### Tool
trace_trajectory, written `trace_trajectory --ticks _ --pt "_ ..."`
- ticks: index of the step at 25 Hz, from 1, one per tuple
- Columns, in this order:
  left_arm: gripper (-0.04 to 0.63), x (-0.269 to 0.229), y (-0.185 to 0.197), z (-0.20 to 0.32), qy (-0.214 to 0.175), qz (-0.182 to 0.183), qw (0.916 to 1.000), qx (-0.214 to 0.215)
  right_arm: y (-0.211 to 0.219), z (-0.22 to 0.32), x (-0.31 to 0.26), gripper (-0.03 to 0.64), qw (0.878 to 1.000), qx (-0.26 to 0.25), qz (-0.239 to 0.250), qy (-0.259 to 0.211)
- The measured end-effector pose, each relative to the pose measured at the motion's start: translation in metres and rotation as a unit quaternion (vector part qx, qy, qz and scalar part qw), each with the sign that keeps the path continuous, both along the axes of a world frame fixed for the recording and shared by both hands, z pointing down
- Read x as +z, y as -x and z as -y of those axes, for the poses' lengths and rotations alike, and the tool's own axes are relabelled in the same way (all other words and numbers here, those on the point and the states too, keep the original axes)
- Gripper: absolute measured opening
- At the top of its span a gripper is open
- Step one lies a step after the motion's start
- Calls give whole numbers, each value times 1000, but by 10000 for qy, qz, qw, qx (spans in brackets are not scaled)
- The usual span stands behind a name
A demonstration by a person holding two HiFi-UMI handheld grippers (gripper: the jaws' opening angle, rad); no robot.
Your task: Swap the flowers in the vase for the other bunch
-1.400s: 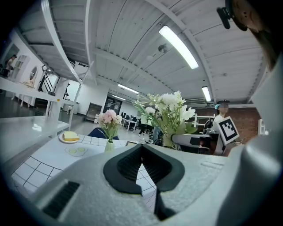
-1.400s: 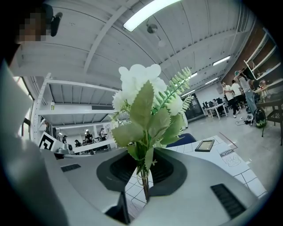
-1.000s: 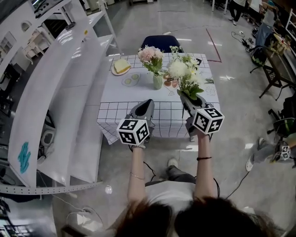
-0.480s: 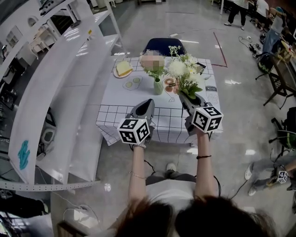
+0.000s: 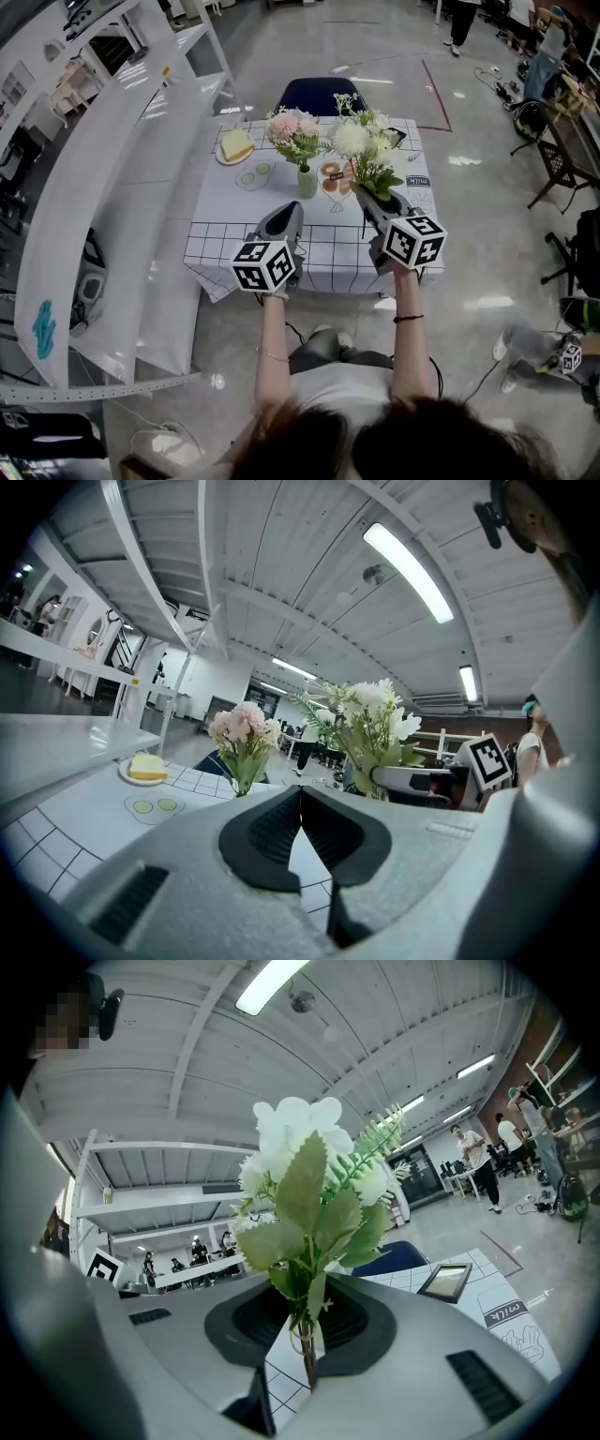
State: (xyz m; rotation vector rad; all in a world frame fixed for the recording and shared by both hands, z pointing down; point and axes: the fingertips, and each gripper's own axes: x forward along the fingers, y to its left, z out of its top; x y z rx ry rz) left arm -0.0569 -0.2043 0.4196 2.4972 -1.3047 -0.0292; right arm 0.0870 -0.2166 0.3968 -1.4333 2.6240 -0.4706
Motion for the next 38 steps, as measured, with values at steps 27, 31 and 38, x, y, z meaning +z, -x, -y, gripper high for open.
trace_trajectory --ticks 27,31,38 --pt "14 45 6 117 577 230 9981 30 -26 94 20 71 9978 584 138 268" --pt "31 54 5 130 660 242 9975 62 -31 105 21 71 9973 673 143 268" --pt "83 67 2 144 796 189 9965 158 -37 116 28 71 9965 752 132 332"
